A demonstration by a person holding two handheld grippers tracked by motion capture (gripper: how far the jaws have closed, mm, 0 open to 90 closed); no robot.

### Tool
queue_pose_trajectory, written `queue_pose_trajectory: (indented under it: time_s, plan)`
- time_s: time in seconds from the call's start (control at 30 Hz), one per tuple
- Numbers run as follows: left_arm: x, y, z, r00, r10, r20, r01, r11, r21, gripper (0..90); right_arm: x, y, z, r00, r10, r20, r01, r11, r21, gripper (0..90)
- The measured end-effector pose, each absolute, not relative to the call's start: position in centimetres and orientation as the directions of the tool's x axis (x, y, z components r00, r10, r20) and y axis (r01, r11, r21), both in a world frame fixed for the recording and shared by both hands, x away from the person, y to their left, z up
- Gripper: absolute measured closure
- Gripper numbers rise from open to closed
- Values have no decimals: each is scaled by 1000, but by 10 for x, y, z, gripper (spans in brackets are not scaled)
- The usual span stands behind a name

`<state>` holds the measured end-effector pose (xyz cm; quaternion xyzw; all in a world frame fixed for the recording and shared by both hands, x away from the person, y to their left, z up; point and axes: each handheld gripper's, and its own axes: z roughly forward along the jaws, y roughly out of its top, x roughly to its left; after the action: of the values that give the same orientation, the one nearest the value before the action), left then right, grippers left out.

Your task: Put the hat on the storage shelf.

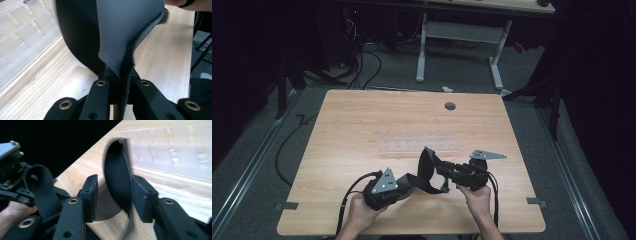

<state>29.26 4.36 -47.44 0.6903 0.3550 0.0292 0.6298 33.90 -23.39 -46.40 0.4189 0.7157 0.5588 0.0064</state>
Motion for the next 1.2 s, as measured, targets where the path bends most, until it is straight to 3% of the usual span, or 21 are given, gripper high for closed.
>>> queue_pose_trajectory:
  time_s: [0.1, 0.27, 0.57, 0.73, 0.87, 1.2]
  plan:
    - [294, 49, -470, 737, 526, -424, 458, 73, 886, 861, 336, -242, -466, -637, 634, 437, 575, 14, 818, 498]
    - [296, 58, -465, 714, 532, -456, 466, 125, 876, 861, 338, -251, -482, -580, 761, 290, 566, 120, 816, 419]
    - [305, 74, -460, 659, 561, -501, 473, 209, 856, 860, 349, -272, -526, -412, 901, 138, 674, 199, 711, 377]
    - [311, 83, -456, 626, 576, -525, 465, 265, 845, 860, 346, -276, -530, -374, 926, 45, 643, 224, 732, 375]
    - [317, 89, -452, 615, 579, -535, 450, 299, 841, 860, 346, -270, -531, -397, 917, -25, 625, 290, 725, 344]
    - [329, 99, -443, 598, 589, -544, 417, 351, 838, 860, 346, -269, -531, -409, 913, -19, 625, 295, 723, 342]
